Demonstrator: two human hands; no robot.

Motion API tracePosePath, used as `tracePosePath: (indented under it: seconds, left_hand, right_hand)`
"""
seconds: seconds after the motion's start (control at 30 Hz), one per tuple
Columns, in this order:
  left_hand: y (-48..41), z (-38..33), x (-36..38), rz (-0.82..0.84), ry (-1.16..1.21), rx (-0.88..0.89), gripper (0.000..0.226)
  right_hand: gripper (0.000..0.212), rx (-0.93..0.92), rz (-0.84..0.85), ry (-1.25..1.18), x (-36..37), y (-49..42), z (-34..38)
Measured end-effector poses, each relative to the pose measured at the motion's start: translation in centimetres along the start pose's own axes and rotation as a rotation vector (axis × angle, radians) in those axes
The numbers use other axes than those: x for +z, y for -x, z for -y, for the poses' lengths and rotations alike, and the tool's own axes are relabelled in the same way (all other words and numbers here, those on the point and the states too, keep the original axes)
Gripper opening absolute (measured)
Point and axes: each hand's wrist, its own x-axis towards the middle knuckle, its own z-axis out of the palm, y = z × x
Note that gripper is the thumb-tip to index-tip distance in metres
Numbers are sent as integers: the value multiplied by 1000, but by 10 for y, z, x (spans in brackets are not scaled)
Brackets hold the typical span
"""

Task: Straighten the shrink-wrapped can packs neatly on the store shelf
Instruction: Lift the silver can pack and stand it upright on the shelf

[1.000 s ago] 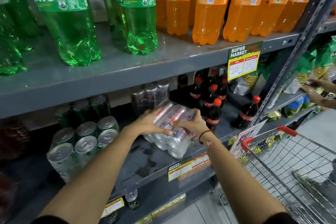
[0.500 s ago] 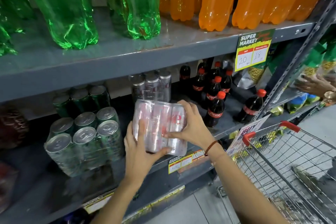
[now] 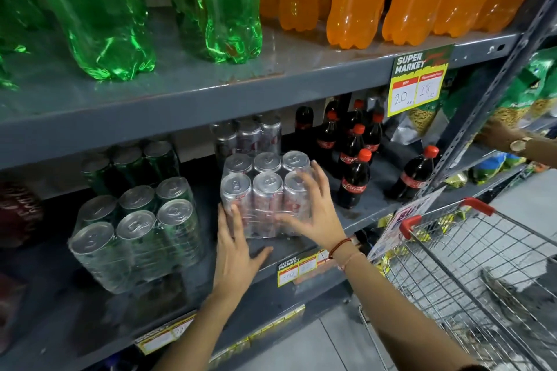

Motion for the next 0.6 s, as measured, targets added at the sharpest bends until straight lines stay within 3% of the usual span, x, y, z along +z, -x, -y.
tracePosePath:
  seconds: [0.1,0.23,0.33,0.43,0.6]
  left_hand:
    - [9,-23,-12,-136,228,-75,110]
    - [-4,-68,-24,-251,511,-221,100]
    - [-24,-84,-22,-199,623,-363,93]
    - [-44,-91,-14,-150,576,-488,94]
    - [-73,-69,-5,-145,523,-427,80]
  right_hand:
    - [72,164,-85,-199,-11,-18,4]
    - [71,364,183,-364,-25,-60,0]
    - [58,400,278,-383,-23,-75,-6]
    - [49,400,233,-438,-19,-73,-9]
    - [45,366,41,-438,-15,-47,-4]
